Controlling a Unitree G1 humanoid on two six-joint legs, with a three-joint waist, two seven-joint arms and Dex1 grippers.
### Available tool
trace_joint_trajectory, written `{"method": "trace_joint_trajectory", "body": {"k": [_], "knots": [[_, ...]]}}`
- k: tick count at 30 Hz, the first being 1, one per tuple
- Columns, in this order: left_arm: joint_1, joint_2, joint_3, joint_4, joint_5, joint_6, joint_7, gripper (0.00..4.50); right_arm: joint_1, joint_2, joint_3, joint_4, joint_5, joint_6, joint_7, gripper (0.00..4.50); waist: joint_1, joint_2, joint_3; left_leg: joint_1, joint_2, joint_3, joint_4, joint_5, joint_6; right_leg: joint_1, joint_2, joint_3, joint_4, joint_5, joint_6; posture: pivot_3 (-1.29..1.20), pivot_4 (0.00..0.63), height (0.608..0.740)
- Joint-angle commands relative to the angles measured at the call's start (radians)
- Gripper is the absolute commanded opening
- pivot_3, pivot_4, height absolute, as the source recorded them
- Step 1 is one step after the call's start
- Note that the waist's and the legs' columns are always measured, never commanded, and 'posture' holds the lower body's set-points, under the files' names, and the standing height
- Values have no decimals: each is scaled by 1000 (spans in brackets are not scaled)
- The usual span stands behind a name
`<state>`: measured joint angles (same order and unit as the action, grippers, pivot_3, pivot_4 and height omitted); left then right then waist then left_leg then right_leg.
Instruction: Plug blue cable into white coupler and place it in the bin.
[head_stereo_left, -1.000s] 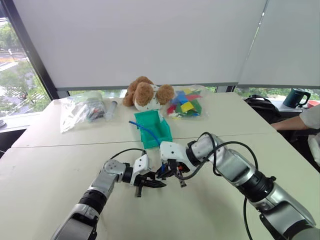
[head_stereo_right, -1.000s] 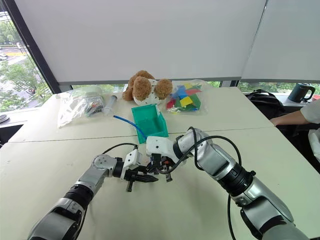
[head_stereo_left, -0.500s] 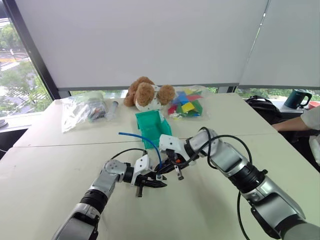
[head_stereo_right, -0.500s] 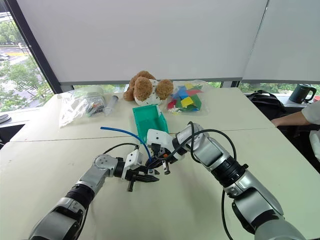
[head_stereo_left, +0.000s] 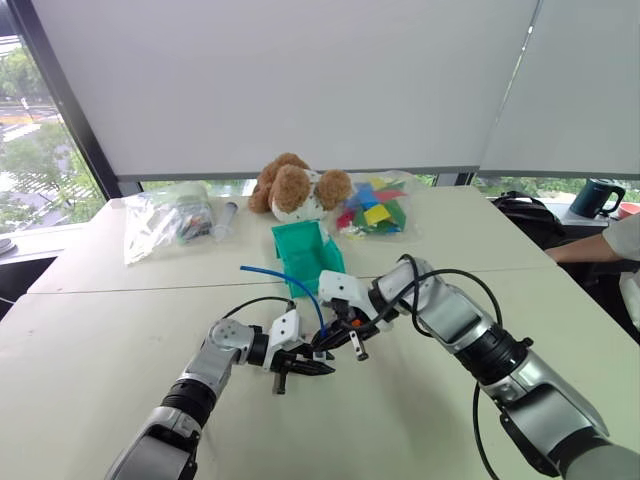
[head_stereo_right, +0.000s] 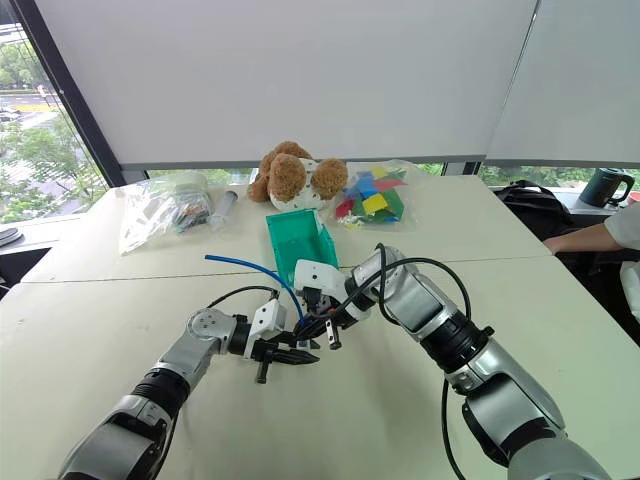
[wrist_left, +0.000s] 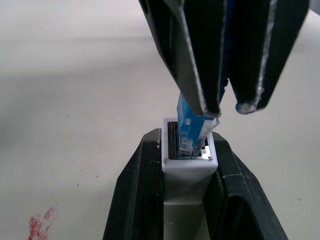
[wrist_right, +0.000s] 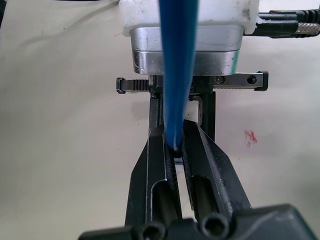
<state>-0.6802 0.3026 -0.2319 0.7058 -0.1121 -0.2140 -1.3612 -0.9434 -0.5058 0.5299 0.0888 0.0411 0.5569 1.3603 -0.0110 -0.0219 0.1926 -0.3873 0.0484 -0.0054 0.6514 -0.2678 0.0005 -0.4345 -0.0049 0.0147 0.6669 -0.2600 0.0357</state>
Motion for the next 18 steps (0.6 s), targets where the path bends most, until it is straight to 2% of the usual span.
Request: {"method": "trace_joint_trajectory", "body": {"k": [1,6,9,15,18], "knots": [[-3,-11,13,-12,-7,-14,21,415,27,12,46,36,-33,-27,-2,0,0,0,0,0,0,0,0,0,0,0,0,0,0,0,0,0,150,740],[12,1,13,-38,-11,-5,17,415,128,32,79,39,-73,-79,-54,0,-2,1,-3,3,0,0,0,0,0,3,0,0,0,0,0,0,150,740],[18,9,16,-53,-16,5,16,415,173,28,107,37,-110,-113,-75,0,-5,2,-6,13,0,1,-3,0,0,11,0,1,-1,0,0,0,150,740],[36,30,21,-87,-23,24,12,415,254,47,133,29,-141,-130,-102,0,-11,2,-24,14,1,1,-4,-1,1,12,3,2,-1,-1,0,0,150,740],[59,51,19,-129,-29,48,2,415,276,60,146,62,-177,-163,-136,0,-19,2,-30,16,2,0,-4,-4,7,12,6,6,-1,-1,-1,0,150,740]]}}
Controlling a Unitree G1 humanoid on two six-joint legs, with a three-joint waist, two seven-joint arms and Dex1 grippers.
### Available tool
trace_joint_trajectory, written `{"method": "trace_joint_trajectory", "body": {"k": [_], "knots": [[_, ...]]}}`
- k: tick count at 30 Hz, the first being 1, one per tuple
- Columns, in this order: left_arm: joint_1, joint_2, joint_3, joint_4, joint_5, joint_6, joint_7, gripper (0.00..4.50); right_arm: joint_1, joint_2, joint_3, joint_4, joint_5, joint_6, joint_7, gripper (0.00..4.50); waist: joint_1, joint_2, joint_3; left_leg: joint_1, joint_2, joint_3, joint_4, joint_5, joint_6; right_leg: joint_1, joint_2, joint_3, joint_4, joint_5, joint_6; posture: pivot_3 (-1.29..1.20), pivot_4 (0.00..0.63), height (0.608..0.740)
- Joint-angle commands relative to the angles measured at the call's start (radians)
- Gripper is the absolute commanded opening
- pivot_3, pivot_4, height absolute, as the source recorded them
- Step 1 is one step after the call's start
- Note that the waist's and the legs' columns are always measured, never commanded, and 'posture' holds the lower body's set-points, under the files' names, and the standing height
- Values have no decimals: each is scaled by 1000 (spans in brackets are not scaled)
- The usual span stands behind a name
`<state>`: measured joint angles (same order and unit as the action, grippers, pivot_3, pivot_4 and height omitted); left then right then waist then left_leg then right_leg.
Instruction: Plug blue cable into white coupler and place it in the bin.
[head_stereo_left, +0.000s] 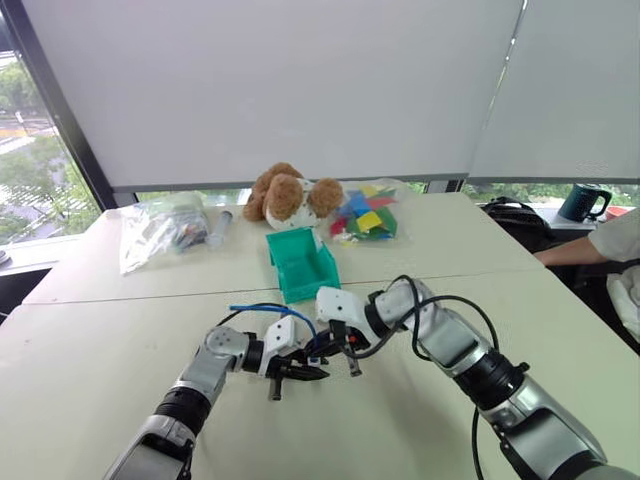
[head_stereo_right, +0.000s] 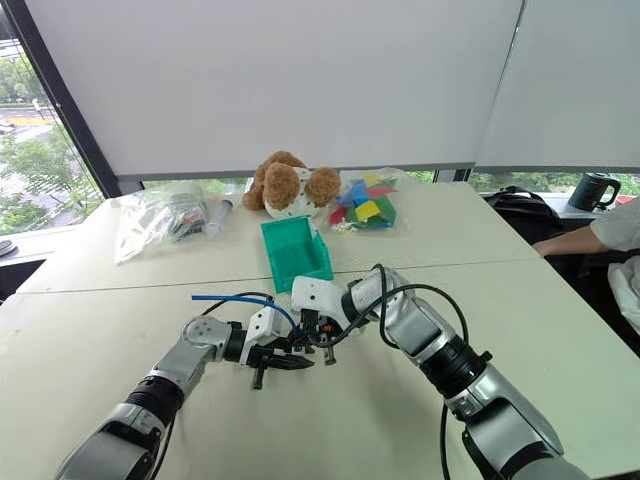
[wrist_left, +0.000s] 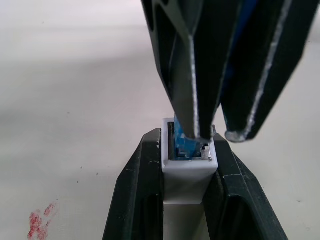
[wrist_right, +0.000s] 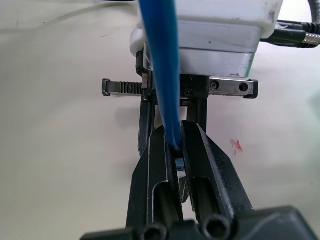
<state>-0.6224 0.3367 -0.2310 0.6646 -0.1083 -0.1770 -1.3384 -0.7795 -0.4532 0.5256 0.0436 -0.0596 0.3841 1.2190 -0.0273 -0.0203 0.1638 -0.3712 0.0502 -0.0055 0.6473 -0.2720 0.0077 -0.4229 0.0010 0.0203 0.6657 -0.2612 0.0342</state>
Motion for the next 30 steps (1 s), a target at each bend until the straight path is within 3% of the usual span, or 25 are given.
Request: {"method": "trace_joint_trajectory", "body": {"k": [1,3,5,9,10,15,23,26,30], "knots": [[10,26,16,-102,-34,20,-26,415,116,11,151,117,-85,2,-3,0,-9,0,-3,0,1,0,0,0,0,0,1,0,0,0,0,0,150,740],[27,46,17,-130,-41,47,-36,1445,119,18,144,124,-89,-1,-8,0,-18,1,-6,1,1,-1,0,-2,3,0,2,1,0,-1,-2,0,150,740],[51,85,18,-180,-52,105,-61,2139,111,30,119,125,-75,18,-11,0,-19,4,-9,3,1,-2,0,-4,6,1,4,3,1,-2,-3,0,150,740],[94,161,45,-284,-80,185,-74,4175,89,48,70,119,-39,65,-11,0,-18,4,-9,20,2,-2,-4,-5,9,15,4,3,0,-7,-8,0,150,740],[105,184,61,-307,-88,199,-69,4445,85,50,61,117,-32,75,-11,0,-18,4,-9,21,2,-2,-4,-6,11,16,4,3,0,-9,-7,0,150,740],[128,244,121,-378,-141,275,-30,4445,76,51,25,96,-14,81,-17,0,-15,5,-9,20,2,-3,-5,-7,11,16,4,3,0,-9,-8,0,150,740],[175,283,217,-452,-194,352,71,4445,-77,76,-207,35,163,287,-65,0,-16,6,-2,11,2,-3,-4,-7,11,8,3,3,0,-6,-9,0,150,740],[202,283,252,-488,-216,386,118,4445,-190,80,-273,94,202,323,-91,0,-16,7,1,-3,2,-3,-1,-6,11,-8,3,3,3,-4,-8,0,150,740],[245,290,284,-561,-240,452,182,4445,-378,112,-331,314,207,274,-150,0,-17,8,8,-5,3,-2,-2,-6,11,-10,2,4,4,-4,-8,0,150,740]]}}
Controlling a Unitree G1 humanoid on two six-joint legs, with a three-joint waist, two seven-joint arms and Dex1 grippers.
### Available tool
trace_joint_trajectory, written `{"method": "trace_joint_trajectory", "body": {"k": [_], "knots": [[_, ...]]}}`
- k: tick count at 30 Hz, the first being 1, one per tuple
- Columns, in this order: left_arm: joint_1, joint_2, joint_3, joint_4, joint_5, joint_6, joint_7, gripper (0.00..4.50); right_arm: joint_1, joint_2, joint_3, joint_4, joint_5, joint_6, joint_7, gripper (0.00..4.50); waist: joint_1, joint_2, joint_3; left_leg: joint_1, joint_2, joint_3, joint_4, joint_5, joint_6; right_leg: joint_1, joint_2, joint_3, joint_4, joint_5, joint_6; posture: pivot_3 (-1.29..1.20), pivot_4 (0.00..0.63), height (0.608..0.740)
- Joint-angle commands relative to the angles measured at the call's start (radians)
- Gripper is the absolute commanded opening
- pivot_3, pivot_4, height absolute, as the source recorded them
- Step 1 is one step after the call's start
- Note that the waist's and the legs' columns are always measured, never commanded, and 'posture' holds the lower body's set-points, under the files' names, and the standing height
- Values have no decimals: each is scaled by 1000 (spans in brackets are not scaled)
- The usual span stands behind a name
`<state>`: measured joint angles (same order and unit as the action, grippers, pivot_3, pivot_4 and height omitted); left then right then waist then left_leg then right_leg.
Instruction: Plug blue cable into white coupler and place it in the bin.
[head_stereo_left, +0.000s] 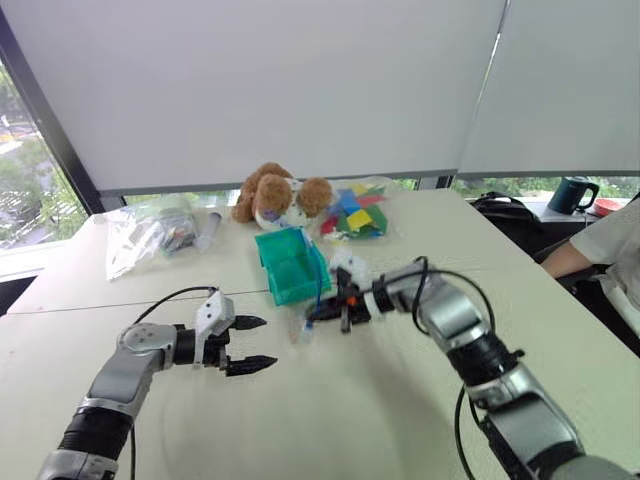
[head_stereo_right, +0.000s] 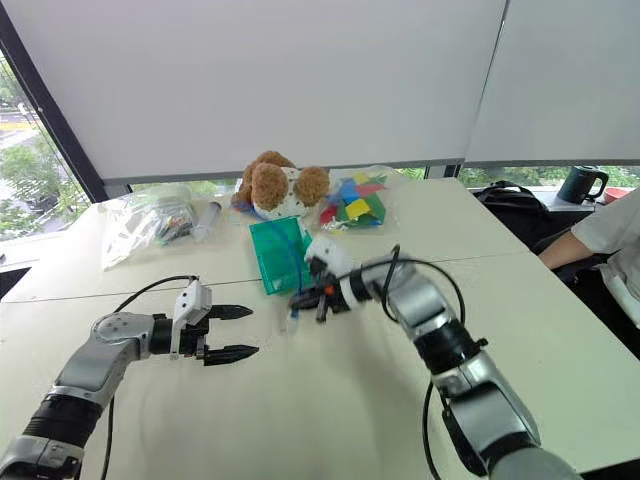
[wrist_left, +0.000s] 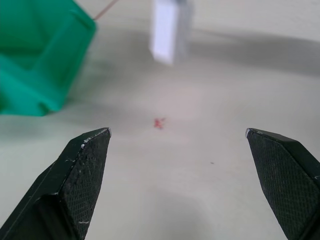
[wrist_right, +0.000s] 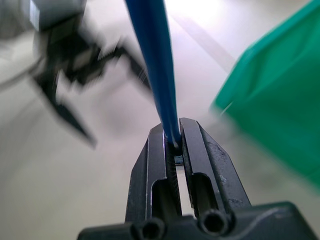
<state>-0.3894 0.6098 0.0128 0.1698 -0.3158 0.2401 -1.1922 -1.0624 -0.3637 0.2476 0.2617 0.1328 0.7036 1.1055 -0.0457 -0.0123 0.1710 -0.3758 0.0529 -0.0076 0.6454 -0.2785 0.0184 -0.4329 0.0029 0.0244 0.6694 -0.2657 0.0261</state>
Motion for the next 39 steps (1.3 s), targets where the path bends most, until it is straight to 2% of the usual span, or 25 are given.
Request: {"method": "trace_joint_trajectory", "body": {"k": [1,5,9,12,16,17,18,20,24,27,34,36,39], "knots": [[22,16,48,-83,-40,51,50,4445,-137,33,-58,171,4,-81,-54,0,2,0,1,0,0,-1,0,0,0,0,0,-1,0,0,0,0,150,740],[57,26,63,-148,-57,107,101,4445,-290,97,-69,525,-52,-263,-156,0,1,-1,1,0,0,1,-2,0,0,0,-1,0,-1,0,0,0,150,740],[93,38,82,-222,-90,168,135,4445,-377,169,-85,830,-95,-438,-258,0,-1,-1,2,0,0,2,-3,0,0,0,-3,0,-2,0,0,0,150,740],[102,36,99,-258,-115,201,165,4445,-406,204,-102,959,-120,-511,-325,0,0,-1,3,0,0,2,-4,0,0,0,-5,0,-3,0,0,0,150,740],[127,38,113,-307,-137,230,202,4445,-424,243,-135,1036,-136,-540,-401,0,-1,-1,4,-1,-1,2,-6,0,0,-2,-9,0,-3,0,0,0,150,740],[132,37,115,-316,-140,235,208,4500,-428,248,-142,1045,-141,-542,-413,754,-1,-1,4,0,-1,2,-8,1,-2,-3,-11,0,-2,0,0,0,150,740],[136,34,117,-323,-144,240,216,4500,-437,251,-156,1051,-138,-542,-430,1000,-1,-1,4,0,-3,2,-12,4,-7,-3,-13,0,-3,0,0,0,150,740],[142,28,119,-335,-151,248,228,4500,-457,250,-180,1058,-134,-542,-463,1886,-1,-1,4,-1,-3,3,-14,6,-11,-4,-14,0,-4,1,1,0,150,740],[144,25,113,-349,-161,259,247,4500,-493,228,-240,1063,-121,-537,-527,3916,0,-1,4,-1,-3,2,-15,6,-11,-5,-14,0,-4,1,1,0,150,740],[137,23,106,-345,-166,261,256,4500,-517,202,-290,1065,-105,-514,-546,3916,1,-1,4,-1,-4,2,-15,6,-11,-5,-14,-1,-4,1,1,0,150,740],[102,11,87,-316,-160,250,263,4500,-529,165,-309,1064,-132,-520,-575,3916,-2,-1,4,-1,-5,4,-15,6,-11,-5,-12,0,-4,1,1,0,150,740],[101,11,87,-315,-160,251,264,4500,-534,135,-317,1054,-132,-513,-539,3916,0,-1,4,-1,-5,4,-16,6,-11,-5,-12,-1,-4,1,1,0,150,740],[108,28,110,-327,-170,262,266,4500,-511,75,-288,1012,-147,-499,-366,3916,1,-1,4,-2,-5,5,-16,6,-11,-5,-12,-1,-5,1,1,0,150,740]]}}
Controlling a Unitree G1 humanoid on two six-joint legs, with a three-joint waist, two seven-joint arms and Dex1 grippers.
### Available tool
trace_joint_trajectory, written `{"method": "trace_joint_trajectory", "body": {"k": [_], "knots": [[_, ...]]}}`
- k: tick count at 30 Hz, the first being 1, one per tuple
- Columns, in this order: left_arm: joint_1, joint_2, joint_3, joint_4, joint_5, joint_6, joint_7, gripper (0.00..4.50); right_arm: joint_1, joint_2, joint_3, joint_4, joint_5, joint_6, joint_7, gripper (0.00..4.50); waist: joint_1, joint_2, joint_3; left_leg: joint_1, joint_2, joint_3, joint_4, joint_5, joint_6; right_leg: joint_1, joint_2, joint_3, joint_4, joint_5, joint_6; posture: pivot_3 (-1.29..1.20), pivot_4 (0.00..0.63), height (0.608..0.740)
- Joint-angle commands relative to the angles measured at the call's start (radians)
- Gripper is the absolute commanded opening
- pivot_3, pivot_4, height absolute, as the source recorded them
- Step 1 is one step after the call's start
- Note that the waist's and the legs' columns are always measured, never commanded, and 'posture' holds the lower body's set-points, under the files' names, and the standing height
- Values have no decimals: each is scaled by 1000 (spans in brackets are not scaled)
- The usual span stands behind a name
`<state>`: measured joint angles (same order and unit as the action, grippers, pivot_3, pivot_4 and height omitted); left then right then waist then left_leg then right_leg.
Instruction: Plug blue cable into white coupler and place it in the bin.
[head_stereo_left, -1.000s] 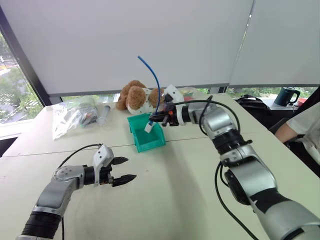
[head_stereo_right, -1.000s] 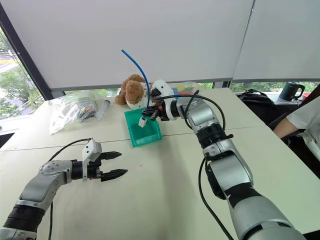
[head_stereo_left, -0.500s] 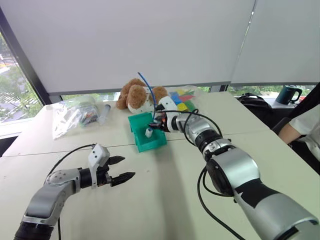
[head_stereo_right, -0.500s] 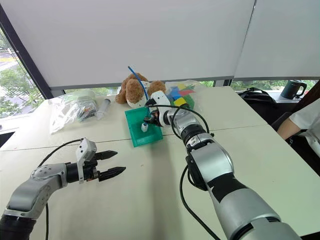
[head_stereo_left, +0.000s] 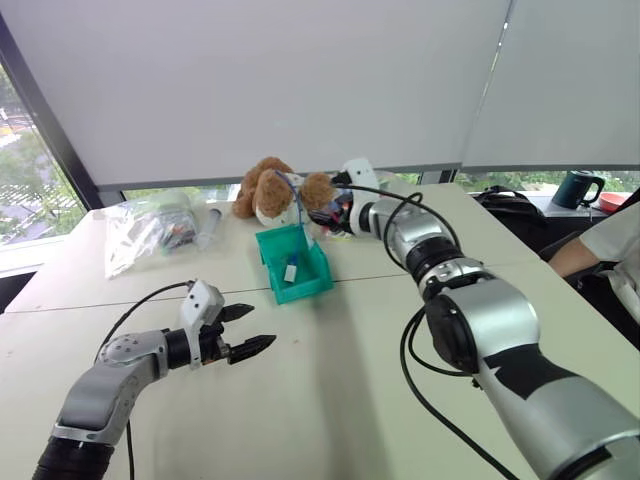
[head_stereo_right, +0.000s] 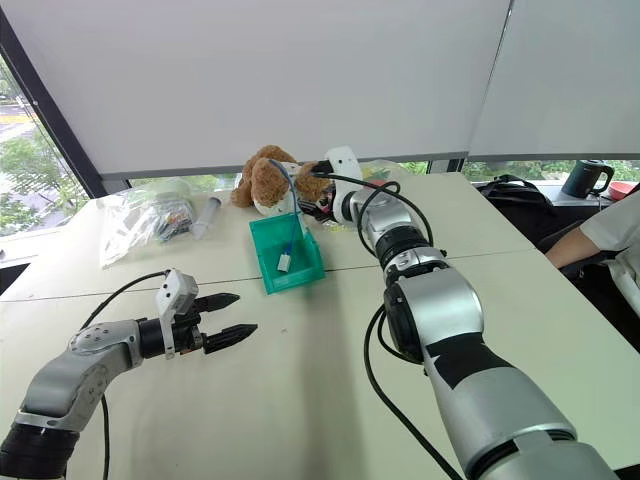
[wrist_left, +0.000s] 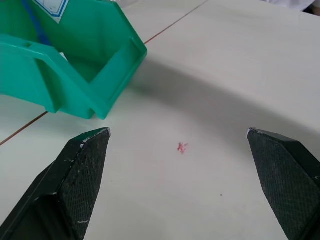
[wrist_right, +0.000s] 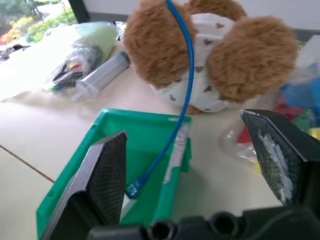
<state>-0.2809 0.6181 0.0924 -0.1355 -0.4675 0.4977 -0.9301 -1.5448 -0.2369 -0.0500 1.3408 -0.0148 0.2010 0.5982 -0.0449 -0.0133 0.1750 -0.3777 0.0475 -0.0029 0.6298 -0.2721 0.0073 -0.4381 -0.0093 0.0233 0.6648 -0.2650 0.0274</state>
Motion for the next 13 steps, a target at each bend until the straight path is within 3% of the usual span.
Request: {"method": "trace_joint_trajectory", "body": {"k": [1,4,7,10,13], "knots": [[2,28,44,-27,-24,10,5,4500,-7,-78,26,-98,-3,13,218,3916,0,0,0,0,0,0,0,0,0,0,0,0,0,0,0,0,150,740],[11,54,78,-44,-39,25,8,4500,97,-148,65,-270,20,79,420,3916,0,0,0,-1,0,0,0,0,0,0,0,0,-1,0,1,0,150,740],[27,88,128,-84,-73,60,17,4500,416,-275,68,-834,156,363,576,3916,4,-1,-1,0,0,-2,0,0,0,1,0,-2,-1,0,1,0,150,740],[47,113,162,-120,-103,89,22,4500,652,-376,44,-1221,245,560,581,3916,15,3,2,-1,1,-5,0,0,0,3,0,-3,-1,-2,3,0,150,740],[70,130,195,-146,-133,118,31,4500,797,-432,-13,-1460,333,698,546,3916,11,8,7,-1,0,-3,1,0,0,2,-1,-1,-1,-2,3,0,150,740]]}}
